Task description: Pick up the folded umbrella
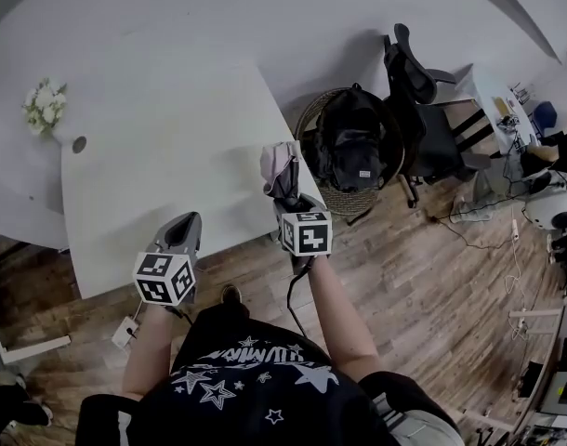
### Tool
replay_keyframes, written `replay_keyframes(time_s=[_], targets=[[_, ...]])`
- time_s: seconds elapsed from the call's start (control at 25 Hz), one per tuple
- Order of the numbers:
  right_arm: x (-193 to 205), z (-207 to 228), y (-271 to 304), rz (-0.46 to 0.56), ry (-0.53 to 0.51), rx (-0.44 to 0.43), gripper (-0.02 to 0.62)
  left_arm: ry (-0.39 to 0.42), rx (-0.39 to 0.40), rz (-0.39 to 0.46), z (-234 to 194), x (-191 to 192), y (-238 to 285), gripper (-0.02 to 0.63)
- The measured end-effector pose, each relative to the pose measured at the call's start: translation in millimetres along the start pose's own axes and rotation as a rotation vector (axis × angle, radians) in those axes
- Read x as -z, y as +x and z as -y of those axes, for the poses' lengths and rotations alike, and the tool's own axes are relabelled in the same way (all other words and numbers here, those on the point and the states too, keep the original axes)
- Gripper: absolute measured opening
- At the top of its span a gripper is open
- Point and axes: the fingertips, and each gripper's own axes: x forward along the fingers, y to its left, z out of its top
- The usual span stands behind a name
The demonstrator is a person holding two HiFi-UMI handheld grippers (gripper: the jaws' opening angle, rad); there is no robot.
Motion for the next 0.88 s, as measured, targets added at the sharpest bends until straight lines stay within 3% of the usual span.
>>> replay_keyframes(time_s=[0.88], targets=[[75,-34,-138,0.099,-0.058,-0.127,0.239,0.021,-0.064,0.069,99,59,-123,0.003]])
